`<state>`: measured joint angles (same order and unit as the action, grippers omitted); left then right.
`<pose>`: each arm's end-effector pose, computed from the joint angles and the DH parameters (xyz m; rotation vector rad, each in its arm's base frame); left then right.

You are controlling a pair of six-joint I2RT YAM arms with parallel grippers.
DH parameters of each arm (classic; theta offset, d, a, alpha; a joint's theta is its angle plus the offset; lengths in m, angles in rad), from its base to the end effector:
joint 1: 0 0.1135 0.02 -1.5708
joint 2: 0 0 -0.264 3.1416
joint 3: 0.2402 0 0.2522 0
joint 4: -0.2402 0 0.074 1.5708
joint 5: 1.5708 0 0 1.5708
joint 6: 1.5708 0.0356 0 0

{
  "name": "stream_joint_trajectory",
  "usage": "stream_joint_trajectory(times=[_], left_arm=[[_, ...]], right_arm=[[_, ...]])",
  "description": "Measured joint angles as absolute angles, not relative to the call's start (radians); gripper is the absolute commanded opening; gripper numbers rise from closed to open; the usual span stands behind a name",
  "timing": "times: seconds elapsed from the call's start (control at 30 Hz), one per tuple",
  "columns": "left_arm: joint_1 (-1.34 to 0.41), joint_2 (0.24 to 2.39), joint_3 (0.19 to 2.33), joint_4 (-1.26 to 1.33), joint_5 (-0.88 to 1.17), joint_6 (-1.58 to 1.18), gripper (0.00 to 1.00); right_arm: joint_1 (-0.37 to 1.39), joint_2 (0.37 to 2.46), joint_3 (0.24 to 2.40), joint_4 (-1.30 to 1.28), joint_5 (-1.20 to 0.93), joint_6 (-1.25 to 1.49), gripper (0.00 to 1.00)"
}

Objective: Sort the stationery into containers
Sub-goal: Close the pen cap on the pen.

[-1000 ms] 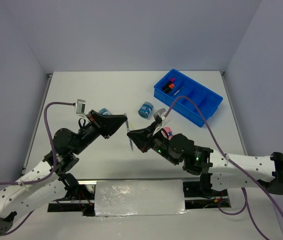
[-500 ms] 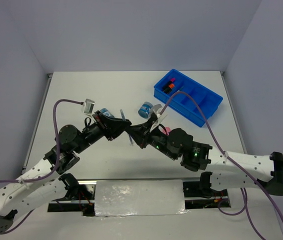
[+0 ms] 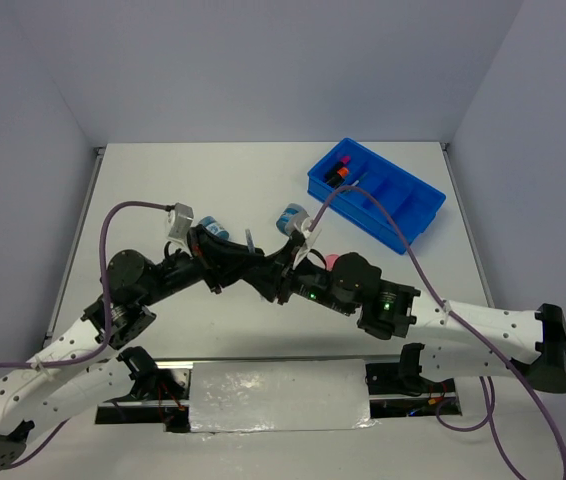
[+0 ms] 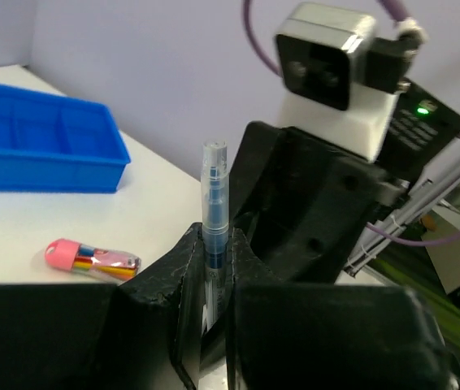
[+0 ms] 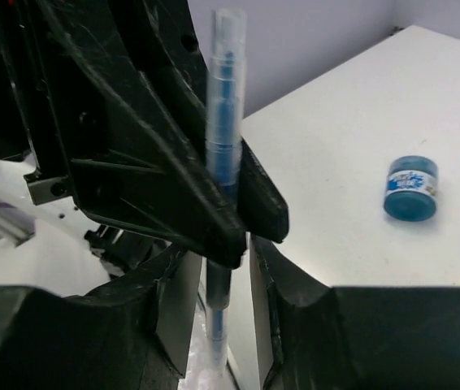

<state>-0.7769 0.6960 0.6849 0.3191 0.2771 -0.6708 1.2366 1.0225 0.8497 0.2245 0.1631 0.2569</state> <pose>0.1117 -0.1234 0.3729 0.3376 1.3708 -1.4008 0.0852 0.2277 0.3614 -0.6360 1.4876 1.0563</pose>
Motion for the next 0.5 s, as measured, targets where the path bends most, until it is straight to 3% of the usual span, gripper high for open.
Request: stream_joint_trajectory(times=[0.1,0.17,0.2,0.23,0.3,0.33,0.37,0.5], left_arm=[[-0.777,0.696,0.69,0.338,0.319,-0.647,0.02],[-0.776,0.696,0.69,0.348,0.333,-0.645,0.17],[-0.776,0.696,0.69,0.352,0.334,-0.64,0.39],[-0.776,0.697,0.692,0.352,0.335,-0.633,0.54],[-0.776,0.699,0.696,0.347,0.326,-0.624,0.83],[-0.776,0.7,0.699,0.339,0.315,-0.619,0.92],[-0.776,0.701,0.704,0.332,0.297,-0.627,0.97],[-0.776,0.706,0.73,0.3,0.261,-0.607,0.98]], right_arm=[[1.225,1.023,0.843,0.236,0.109,0.276,0.0],[1.223,1.023,0.841,0.247,0.096,0.287,0.0],[1.223,1.022,0.841,0.252,0.09,0.29,0.0],[1.223,1.021,0.839,0.255,0.088,0.29,0.0],[1.222,1.018,0.828,0.27,0.078,0.294,0.0],[1.221,1.015,0.823,0.274,0.073,0.295,0.0],[1.221,1.012,0.818,0.277,0.072,0.298,0.0],[1.219,1.011,0.813,0.278,0.089,0.3,0.0]])
